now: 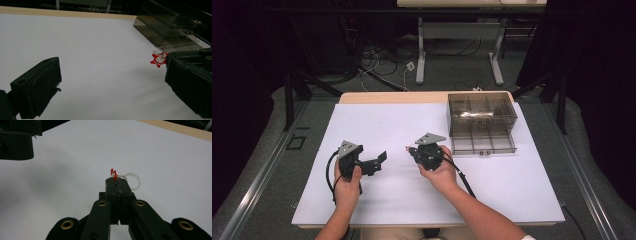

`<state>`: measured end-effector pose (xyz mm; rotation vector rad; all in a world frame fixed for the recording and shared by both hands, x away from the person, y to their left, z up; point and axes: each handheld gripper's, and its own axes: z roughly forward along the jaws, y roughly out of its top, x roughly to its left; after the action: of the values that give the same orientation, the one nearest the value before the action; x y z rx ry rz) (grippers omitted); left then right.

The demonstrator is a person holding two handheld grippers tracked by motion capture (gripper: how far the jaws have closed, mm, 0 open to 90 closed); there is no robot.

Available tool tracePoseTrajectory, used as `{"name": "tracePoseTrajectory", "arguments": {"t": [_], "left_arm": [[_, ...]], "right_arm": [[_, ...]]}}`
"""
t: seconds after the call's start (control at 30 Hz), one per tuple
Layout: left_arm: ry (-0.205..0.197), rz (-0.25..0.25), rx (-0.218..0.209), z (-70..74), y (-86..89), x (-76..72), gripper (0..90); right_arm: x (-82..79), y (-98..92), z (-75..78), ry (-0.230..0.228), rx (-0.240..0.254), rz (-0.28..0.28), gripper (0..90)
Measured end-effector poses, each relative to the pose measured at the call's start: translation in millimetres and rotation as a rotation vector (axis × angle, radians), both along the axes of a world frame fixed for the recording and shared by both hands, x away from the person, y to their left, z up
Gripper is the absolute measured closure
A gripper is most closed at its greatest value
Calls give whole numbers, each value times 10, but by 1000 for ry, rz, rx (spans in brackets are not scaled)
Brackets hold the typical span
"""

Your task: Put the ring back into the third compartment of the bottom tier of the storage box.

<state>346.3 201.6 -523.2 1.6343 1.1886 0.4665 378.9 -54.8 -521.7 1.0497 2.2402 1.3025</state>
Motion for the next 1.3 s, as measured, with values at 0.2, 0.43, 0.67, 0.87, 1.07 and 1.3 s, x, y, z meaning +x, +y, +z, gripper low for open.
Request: {"name": "tracePoseTrajectory", "arguments": {"t": [0.2, 0.43, 0.67, 0.87, 1.07, 1.3], "left_arm": [[0, -2, -3, 1, -9, -2, 7], [0, -4, -6, 6, -8, -4, 8], [-1, -4, 0, 6, -5, -6, 8], [-3, 2, 10, 8, -1, -9, 11], [-7, 2, 8, 10, -1, -13, 11], [-6, 2, 2, 10, 4, -19, 11]], "right_arm": [[7, -93, 48, -4, 17, -19, 894], [12, -191, 100, -12, 28, -34, 894], [13, -287, 152, -10, 34, -51, 894], [18, -367, 176, -17, 42, -73, 894], [31, -436, 203, -29, 37, -84, 894], [51, -530, 227, -35, 41, -102, 894]]}}
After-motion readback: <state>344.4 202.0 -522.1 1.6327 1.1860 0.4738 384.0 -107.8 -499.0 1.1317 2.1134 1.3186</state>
